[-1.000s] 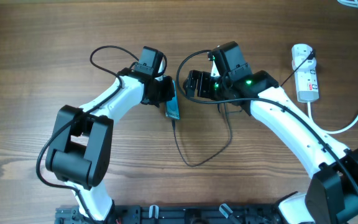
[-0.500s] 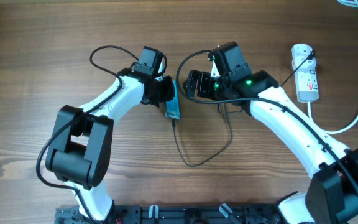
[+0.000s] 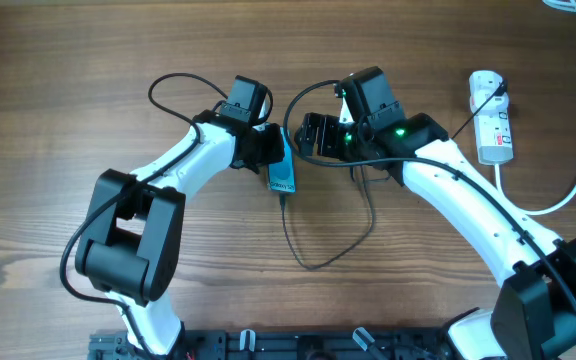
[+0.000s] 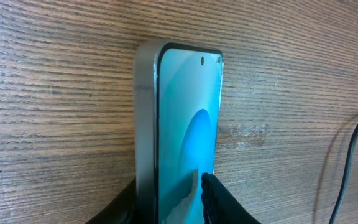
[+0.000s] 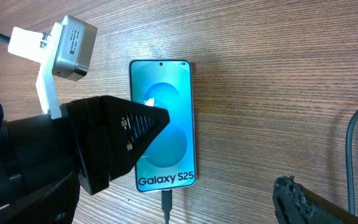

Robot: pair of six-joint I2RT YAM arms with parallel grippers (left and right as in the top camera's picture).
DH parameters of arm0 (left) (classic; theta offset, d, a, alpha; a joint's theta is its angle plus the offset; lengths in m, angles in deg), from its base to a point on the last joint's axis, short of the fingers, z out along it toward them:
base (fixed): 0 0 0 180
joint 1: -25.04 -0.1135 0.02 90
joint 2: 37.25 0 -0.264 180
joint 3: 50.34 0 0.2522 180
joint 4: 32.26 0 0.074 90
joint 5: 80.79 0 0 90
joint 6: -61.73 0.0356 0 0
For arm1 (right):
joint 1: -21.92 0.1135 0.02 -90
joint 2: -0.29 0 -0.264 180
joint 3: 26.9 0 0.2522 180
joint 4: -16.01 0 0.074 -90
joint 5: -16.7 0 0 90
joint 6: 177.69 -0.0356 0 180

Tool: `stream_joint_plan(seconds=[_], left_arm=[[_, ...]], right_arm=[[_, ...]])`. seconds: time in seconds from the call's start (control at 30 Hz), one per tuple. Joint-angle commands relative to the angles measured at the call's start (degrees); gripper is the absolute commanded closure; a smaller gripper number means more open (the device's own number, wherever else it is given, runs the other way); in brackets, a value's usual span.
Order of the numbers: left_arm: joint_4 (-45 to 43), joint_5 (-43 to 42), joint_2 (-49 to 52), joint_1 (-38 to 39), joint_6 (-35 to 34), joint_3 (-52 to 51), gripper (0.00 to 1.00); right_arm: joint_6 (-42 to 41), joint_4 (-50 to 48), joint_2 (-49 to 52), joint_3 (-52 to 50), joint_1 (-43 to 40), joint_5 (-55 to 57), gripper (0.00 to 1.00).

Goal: Plug charger to phone and switch on socket
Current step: 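Lower the phone flat onto the table with the left gripper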

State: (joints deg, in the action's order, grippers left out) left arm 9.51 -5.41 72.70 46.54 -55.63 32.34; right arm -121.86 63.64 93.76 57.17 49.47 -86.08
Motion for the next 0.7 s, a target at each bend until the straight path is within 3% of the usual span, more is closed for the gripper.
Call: stream_joint_plan(seconds=[0.0,0.67], left_arm=[[-0.3,0.8,0.7,0.4,-0.1,0.0,0.69],[-0.2,0.8,0.6,-0.7,-0.1,0.0,0.65]], right_arm=[[1.0,0.1,-0.3,0.5,0.0,1.2,0.00],[1.0,0.0,-0.3,0.5,0.0,1.2,0.00]])
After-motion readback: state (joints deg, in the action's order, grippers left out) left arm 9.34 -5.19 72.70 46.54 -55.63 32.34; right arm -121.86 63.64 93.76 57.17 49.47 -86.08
